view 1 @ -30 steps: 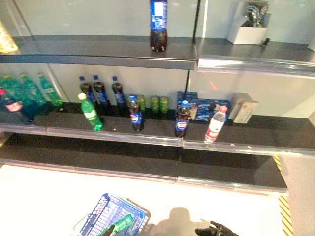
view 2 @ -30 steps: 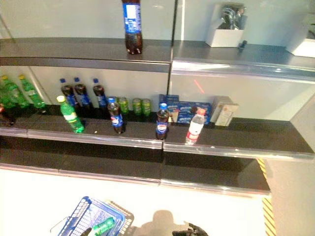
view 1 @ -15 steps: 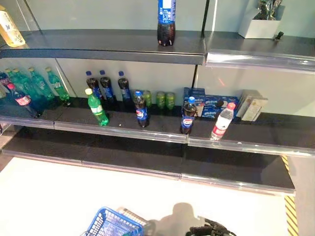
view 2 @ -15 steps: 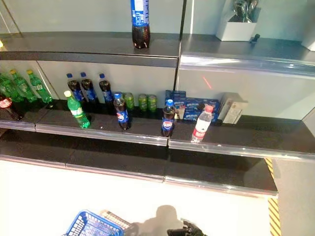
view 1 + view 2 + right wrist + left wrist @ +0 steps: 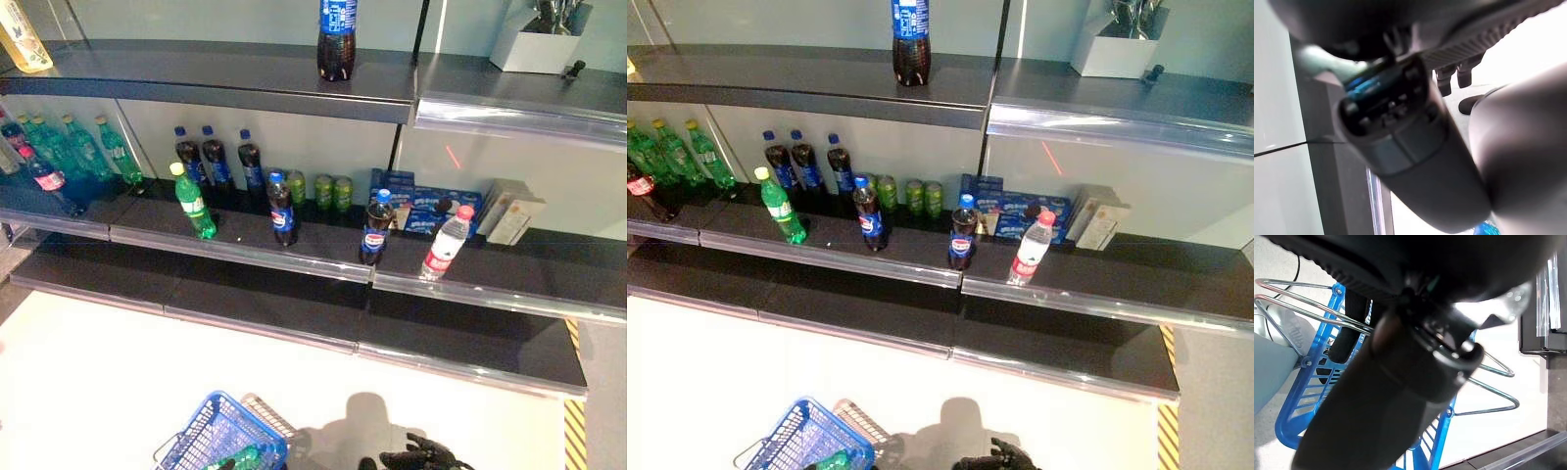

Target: Pick up the drink and place into the basket.

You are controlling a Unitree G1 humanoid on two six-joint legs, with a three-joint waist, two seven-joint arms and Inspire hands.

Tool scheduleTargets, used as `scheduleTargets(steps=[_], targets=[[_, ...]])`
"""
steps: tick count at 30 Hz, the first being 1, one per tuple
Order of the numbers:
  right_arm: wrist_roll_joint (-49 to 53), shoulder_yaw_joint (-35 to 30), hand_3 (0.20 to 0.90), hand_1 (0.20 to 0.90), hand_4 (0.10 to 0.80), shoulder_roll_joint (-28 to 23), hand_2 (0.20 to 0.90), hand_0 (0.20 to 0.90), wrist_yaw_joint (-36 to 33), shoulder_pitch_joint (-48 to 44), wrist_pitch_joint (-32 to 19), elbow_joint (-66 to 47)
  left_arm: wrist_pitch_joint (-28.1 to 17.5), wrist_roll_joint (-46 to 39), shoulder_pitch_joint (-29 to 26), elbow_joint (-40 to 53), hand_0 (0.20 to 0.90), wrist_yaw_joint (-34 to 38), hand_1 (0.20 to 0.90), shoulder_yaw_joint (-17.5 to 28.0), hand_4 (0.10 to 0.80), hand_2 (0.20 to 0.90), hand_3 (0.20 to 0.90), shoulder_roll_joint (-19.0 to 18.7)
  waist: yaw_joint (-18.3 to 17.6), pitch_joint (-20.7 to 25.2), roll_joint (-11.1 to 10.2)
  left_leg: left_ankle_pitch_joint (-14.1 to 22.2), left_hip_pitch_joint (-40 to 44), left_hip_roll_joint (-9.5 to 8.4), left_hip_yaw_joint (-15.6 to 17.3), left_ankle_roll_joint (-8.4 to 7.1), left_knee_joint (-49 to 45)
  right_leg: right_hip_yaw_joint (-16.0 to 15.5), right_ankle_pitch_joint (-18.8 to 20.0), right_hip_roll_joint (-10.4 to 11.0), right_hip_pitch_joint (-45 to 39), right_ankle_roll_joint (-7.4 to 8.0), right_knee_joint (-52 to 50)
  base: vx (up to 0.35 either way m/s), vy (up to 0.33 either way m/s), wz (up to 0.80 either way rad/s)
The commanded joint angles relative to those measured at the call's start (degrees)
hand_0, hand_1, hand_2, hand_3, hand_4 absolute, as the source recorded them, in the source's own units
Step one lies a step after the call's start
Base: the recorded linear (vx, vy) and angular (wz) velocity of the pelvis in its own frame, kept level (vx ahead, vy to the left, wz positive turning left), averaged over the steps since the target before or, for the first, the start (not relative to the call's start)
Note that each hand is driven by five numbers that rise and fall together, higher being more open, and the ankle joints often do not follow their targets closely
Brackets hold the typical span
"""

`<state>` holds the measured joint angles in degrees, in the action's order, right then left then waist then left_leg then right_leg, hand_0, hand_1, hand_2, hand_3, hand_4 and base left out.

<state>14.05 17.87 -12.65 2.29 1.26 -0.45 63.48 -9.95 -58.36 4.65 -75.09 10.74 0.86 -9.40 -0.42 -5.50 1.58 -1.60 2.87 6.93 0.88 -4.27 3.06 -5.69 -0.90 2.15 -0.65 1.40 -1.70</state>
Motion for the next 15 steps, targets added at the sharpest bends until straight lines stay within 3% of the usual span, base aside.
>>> scheduleTargets(steps=[1,6,11,15], targets=[[-3.81,2.65,0.900,0.900,0.800,-0.36,0.900,0.900,0.84,-1.50,-1.51,-0.95,-2.87,0.76,-4.48,4.45,0.300,-0.79,0.300,1.25,0.100,0.300,0.200,-0.37,-0.97,-0.44,-1.08,-1.44,1.10,3.78,1.63,-1.92,-0.16,0.56,2.47,4.03,0.79,1.52,1.75,-0.040,-0.168,0.11],[-4.34,3.83,0.900,0.900,0.800,-1.57,0.900,0.900,0.36,-1.51,-1.46,-4.30,-2.49,2.27,-4.50,5.41,0.300,-1.19,0.300,1.15,0.100,0.300,0.200,-0.15,-0.31,-2.11,-1.50,-3.20,-4.71,2.92,0.57,-2.10,-8.28,0.57,2.34,2.60,1.26,0.12,1.85,-0.055,-0.126,0.09],[-4.06,6.24,0.900,0.900,0.800,-4.19,0.900,0.900,-0.30,-3.13,-2.87,-13.72,-1.93,3.63,-4.97,7.29,0.300,-0.50,0.300,-1.15,0.100,0.300,0.200,-0.21,-0.42,-4.76,-1.44,-4.24,-6.55,2.58,-0.73,-1.66,-3.23,1.88,2.20,1.75,3.13,0.34,0.74,-0.077,0.032,0.07],[-8.51,7.00,0.900,0.900,0.800,-6.74,0.900,0.900,-0.99,-0.61,-2.09,-27.72,-1.91,5.04,-3.49,10.58,0.300,0.97,0.300,-1.28,0.100,0.300,0.200,-0.40,-1.48,-3.73,-1.86,-4.08,-4.59,2.20,0.67,-1.90,-1.49,1.52,2.46,2.83,2.00,1.28,1.43,0.069,0.093,-0.16]])
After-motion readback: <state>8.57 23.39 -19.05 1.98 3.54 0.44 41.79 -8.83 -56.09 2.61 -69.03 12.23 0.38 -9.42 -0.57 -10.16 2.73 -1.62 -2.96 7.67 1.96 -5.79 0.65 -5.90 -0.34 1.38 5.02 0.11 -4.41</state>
